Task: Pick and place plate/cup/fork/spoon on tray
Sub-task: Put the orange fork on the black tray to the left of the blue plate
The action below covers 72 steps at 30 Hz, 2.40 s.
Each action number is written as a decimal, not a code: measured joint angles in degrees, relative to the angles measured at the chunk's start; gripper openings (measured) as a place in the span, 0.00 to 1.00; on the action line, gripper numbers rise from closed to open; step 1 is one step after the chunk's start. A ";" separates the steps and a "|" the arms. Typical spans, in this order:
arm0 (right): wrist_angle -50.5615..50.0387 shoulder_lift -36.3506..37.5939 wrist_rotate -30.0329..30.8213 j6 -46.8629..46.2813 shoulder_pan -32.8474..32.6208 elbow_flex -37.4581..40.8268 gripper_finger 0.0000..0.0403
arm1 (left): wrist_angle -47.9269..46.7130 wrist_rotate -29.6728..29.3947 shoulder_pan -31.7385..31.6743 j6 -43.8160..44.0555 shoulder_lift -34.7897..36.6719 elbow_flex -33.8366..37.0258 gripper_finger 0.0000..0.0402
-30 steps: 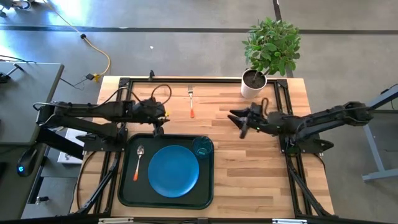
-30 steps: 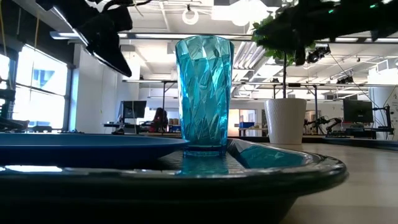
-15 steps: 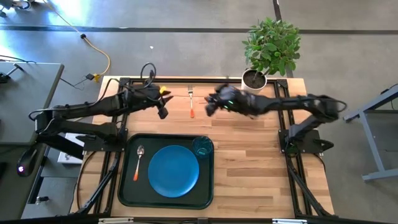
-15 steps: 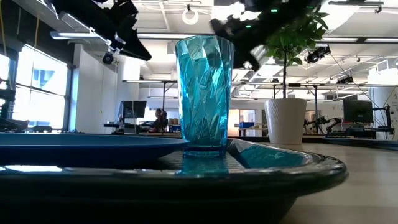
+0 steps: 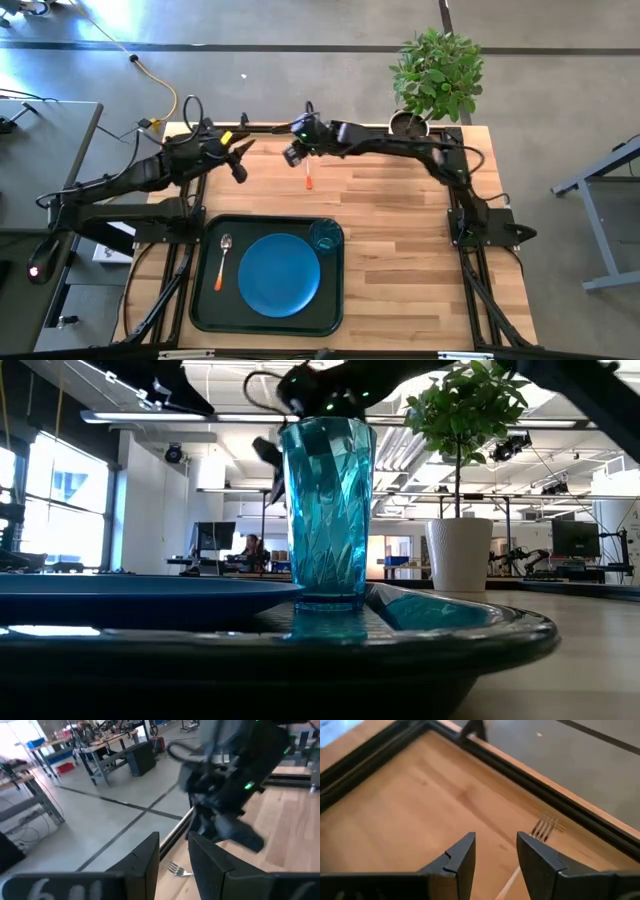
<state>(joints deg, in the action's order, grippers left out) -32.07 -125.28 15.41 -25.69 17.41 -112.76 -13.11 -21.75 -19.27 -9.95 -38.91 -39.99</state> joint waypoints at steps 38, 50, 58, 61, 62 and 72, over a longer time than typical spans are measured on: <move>-19.36 -20.98 -3.44 -20.38 1.66 -16.60 0.33 | -2.93 -14.55 0.00 -3.70 1.59 0.00 0.23; -22.98 -21.12 -6.32 -22.10 1.29 -16.56 0.27 | -2.90 -14.50 0.02 -3.70 1.59 0.00 0.23; -26.90 -20.89 -8.43 -19.69 0.43 -16.64 0.02 | -2.88 -14.49 0.02 -3.69 1.59 0.00 0.23; -30.45 -20.74 -9.54 -19.18 -0.48 -16.73 0.03 | -2.91 -14.48 0.02 -3.68 1.59 0.00 0.23; -32.36 -20.64 -9.53 -19.04 -0.93 -16.74 0.04 | -2.96 -14.48 0.02 -3.68 1.59 0.00 0.23; -38.04 -20.59 -4.82 -17.23 -5.31 -17.12 0.01 | -4.40 -14.44 0.02 -3.62 1.58 0.00 0.23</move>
<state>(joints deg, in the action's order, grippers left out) -70.11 -145.87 10.59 -42.92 12.10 -129.88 -17.51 -36.18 -19.25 -13.56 -37.33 -39.99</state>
